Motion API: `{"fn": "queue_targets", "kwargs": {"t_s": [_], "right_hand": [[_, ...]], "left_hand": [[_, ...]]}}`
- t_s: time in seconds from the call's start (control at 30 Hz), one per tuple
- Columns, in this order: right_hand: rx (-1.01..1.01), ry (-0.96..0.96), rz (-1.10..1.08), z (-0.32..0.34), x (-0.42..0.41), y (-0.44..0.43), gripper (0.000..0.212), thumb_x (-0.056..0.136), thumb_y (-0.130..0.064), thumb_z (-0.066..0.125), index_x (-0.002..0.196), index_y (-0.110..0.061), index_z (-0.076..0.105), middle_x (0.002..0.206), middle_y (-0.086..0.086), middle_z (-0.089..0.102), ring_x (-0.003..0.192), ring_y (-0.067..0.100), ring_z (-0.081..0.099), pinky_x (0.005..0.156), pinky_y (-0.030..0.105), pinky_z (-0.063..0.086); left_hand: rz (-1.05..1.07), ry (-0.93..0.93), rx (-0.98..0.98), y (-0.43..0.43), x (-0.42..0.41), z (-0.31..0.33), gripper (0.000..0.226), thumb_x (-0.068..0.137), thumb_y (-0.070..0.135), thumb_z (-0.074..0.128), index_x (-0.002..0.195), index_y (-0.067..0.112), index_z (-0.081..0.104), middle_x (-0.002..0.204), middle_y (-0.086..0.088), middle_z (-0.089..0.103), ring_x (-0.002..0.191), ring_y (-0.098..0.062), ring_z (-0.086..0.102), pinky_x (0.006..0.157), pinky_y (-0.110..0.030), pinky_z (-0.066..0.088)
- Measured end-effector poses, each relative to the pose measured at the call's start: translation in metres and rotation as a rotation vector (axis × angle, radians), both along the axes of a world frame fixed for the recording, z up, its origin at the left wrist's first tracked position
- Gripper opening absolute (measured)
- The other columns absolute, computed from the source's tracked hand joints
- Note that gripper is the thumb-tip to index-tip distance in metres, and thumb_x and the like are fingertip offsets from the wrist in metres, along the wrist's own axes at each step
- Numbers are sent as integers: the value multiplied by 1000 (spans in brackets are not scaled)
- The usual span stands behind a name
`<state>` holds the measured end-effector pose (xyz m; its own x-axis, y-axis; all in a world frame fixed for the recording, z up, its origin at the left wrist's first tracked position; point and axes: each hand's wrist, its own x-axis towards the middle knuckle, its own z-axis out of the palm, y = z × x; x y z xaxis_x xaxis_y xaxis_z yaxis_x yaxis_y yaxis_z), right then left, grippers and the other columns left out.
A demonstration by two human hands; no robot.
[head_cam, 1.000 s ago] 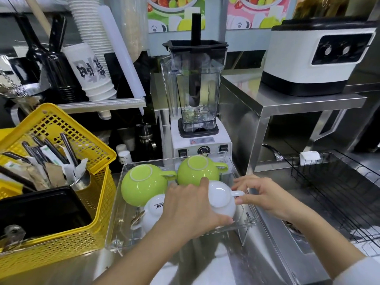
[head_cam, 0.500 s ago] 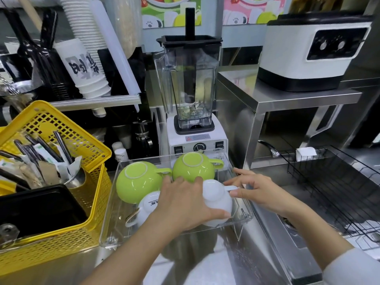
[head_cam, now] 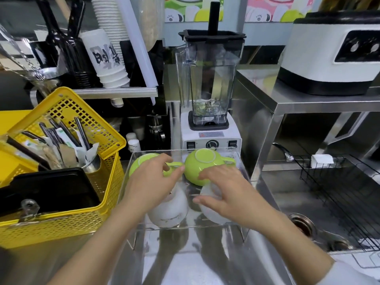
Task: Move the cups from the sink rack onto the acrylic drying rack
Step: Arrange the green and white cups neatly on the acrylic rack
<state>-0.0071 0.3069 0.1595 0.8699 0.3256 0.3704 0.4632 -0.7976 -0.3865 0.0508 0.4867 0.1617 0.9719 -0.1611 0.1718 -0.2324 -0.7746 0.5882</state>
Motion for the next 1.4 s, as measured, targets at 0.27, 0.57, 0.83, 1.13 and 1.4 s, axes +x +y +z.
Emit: {"fn": "queue_targets", "kwargs": {"t_s": [0.27, 0.57, 0.83, 1.13, 1.4], "right_hand": [[-279, 64, -15, -12, 7, 66, 67, 75, -61, 55, 116, -9, 45, 118, 9, 59, 108, 29, 52, 79, 34, 35], [-351, 315, -56, 0, 20, 79, 63, 70, -52, 68, 112, -12, 43, 118, 8, 57, 107, 29, 55, 72, 33, 39], [-226, 538, 140, 8, 48, 58, 80, 68, -12, 76, 135, -31, 36, 120, 7, 38, 117, 22, 33, 100, 35, 36], [-236, 347, -63, 0, 15, 75, 88, 69, -64, 59, 133, -13, 27, 135, 2, 49, 124, 23, 45, 101, 41, 32], [-69, 661, 233, 4, 23, 64, 94, 78, -21, 69, 144, -18, 2, 156, -2, -10, 142, 14, 14, 112, 27, 24]], "left_hand": [[96, -8, 30, 32, -14, -20, 31, 82, 49, 53, 90, 22, 66, 86, 3, 69, 86, -23, 61, 76, -39, 50], [32, 50, -19, 47, -27, -29, 33, 92, 39, 40, 64, 25, 51, 62, 1, 55, 73, -28, 55, 61, -35, 40], [-195, -67, -153, 58, -24, -27, 31, 89, 20, 42, 115, 25, 58, 107, 16, 59, 104, -5, 53, 87, -17, 41], [-285, 6, -173, 57, -27, -39, 40, 90, 36, 39, 129, 30, 47, 128, 15, 55, 115, 1, 48, 86, 4, 28], [-144, -218, -126, 57, -47, -47, 47, 82, 52, 34, 112, 26, 59, 111, 18, 52, 106, 0, 45, 88, -15, 32]]}}
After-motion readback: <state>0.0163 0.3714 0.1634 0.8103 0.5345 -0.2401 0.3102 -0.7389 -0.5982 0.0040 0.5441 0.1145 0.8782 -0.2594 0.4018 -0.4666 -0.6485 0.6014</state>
